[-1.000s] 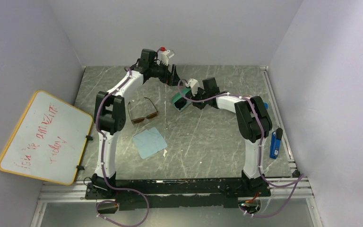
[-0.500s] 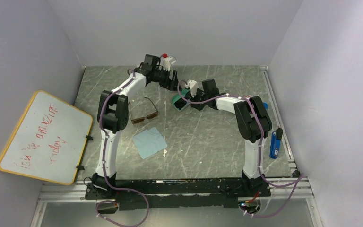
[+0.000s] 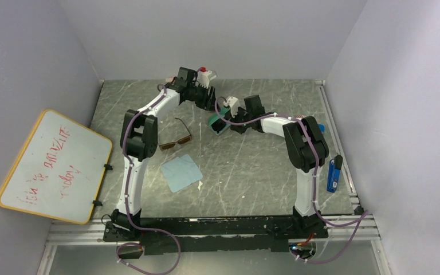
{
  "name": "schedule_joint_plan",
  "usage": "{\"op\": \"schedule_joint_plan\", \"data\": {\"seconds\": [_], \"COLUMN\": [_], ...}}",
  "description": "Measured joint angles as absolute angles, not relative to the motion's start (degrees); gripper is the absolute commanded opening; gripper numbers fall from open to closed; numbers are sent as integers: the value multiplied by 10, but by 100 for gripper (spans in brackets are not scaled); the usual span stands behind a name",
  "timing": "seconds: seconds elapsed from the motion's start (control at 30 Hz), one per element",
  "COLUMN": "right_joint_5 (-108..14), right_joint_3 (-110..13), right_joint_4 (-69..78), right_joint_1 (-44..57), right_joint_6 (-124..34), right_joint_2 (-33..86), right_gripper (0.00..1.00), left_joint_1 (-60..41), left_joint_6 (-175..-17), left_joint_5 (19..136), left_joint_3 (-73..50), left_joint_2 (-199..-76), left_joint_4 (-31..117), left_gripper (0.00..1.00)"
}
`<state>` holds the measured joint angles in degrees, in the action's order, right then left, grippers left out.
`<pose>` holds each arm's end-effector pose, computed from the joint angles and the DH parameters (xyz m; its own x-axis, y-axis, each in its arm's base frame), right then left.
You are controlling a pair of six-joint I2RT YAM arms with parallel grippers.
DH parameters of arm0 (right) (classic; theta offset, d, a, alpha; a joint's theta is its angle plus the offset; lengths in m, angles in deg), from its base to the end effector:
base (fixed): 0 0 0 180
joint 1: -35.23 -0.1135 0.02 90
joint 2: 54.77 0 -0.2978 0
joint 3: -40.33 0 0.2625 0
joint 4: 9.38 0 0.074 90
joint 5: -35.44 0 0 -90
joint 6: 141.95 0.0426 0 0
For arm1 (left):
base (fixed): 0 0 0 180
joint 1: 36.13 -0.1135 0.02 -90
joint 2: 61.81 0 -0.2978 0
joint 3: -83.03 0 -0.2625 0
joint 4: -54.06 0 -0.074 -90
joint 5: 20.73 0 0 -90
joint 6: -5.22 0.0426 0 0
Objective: Organize the sunglasses
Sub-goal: Adjust the sunglasses case at the center of the board, then close the sunglasses case at the center of the board.
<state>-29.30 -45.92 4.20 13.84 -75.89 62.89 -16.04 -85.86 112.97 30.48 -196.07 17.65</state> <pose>0.4234 0.1854 0.1609 -0.3538 -0.5327 -0.7688 -0.8254 0.5644 -0.0112 0.5204 -0.2217 0.2239 -0.6566 0.2256 -0.7197 0.7089 0.5104 -0.4868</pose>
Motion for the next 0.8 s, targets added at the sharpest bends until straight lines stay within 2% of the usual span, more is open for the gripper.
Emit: {"op": "schedule_joint_plan", "data": {"seconds": [0.2, 0.37, 0.43, 0.67, 0.8], "right_joint_5": [-289, -289, -289, -287, -287], "right_joint_3": [-465, -469, -470, -478, -479], "right_joint_4": [43, 47, 49, 57, 59], "right_joint_1": [137, 136, 136, 136, 136], "right_joint_6": [-759, -759, -759, -759, -759], "right_joint_2": [633, 635, 635, 639, 639], "right_gripper": [4, 4, 4, 4, 4], "left_joint_1": [-161, -161, -161, -163, -164], "left_joint_6": [-859, -861, -861, -861, -861], "left_joint_5": [1135, 1144, 1147, 1155, 1162], "left_joint_3": [311, 314, 316, 318, 324], "left_joint_2": [-1966, -1974, -1978, -1979, -1984], "left_joint_4": [176, 177, 179, 180, 182], "left_gripper": [47, 32, 29, 30, 38]}}
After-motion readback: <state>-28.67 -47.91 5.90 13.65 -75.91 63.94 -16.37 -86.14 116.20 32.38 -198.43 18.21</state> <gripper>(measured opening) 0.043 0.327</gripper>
